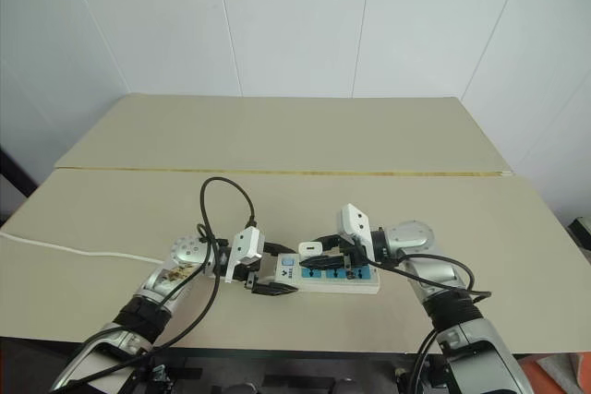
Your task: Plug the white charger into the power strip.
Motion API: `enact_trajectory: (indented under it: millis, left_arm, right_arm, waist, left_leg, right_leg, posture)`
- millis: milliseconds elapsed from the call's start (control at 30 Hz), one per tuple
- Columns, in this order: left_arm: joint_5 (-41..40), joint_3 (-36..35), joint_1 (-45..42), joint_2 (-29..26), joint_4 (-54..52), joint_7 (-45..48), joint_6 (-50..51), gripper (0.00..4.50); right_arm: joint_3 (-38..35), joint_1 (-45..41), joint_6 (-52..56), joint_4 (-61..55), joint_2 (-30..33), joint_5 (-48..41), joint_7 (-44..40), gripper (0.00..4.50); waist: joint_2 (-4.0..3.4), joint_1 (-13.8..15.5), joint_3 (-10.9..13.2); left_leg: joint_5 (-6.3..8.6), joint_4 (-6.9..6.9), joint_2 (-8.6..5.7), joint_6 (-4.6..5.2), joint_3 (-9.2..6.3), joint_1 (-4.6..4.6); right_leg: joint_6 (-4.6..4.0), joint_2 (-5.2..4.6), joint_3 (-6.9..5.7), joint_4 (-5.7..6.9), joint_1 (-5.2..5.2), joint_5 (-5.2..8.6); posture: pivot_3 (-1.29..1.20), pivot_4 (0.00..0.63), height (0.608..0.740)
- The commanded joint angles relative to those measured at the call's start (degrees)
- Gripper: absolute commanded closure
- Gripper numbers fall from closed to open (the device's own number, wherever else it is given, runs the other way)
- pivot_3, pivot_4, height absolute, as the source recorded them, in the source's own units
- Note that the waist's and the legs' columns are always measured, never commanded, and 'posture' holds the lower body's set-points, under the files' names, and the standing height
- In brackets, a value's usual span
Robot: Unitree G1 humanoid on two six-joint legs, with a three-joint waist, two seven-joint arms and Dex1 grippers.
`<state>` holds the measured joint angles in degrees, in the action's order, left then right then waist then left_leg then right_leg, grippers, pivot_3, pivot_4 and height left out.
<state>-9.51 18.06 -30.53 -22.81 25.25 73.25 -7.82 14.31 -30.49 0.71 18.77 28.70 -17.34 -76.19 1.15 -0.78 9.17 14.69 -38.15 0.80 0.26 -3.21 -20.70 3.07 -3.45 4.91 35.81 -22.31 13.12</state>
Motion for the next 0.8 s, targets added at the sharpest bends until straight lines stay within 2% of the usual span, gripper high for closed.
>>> enact_trajectory:
  millis: [33, 400, 800]
  left_arm:
    - [3.18, -1.60, -0.38, -4.32, 6.45, -0.24, -1.59, 1.21]
    - [4.62, -0.97, -9.52, -1.83, 22.16, -2.55, -8.97, 1.21]
    - [4.95, -0.62, -10.25, -0.17, 25.54, -3.47, -11.11, 1.21]
  right_arm:
    - [0.13, 4.07, 4.04, 3.69, 4.34, 4.39, 1.50, 3.38]
    - [-1.62, 2.97, 3.65, -0.03, 2.68, 2.54, 8.73, 3.38]
    - [-0.27, -1.37, 3.78, 1.25, 0.01, 2.76, 9.06, 3.38]
  waist:
    - [0.01, -0.12, -0.01]
    - [0.02, -0.42, -0.01]
    - [0.02, -0.43, -0.01]
  left_leg:
    - [0.00, 0.00, 0.01, 0.00, 0.00, 0.06]
    - [0.00, 0.00, 0.01, 0.00, 0.06, 0.23]
    - [0.00, 0.01, 0.01, 0.00, 0.05, 0.20]
  right_leg:
    - [0.01, 0.01, 0.00, 0.01, 0.04, 0.01]
    - [0.46, 0.05, 0.10, 0.02, 0.14, 0.27]
    - [0.49, 0.05, 0.11, 0.03, 0.12, 0.28]
  posture:
    - [0.00, 0.150, 0.740]
    - [0.00, 0.150, 0.740]
    - [0.00, 0.150, 0.740]
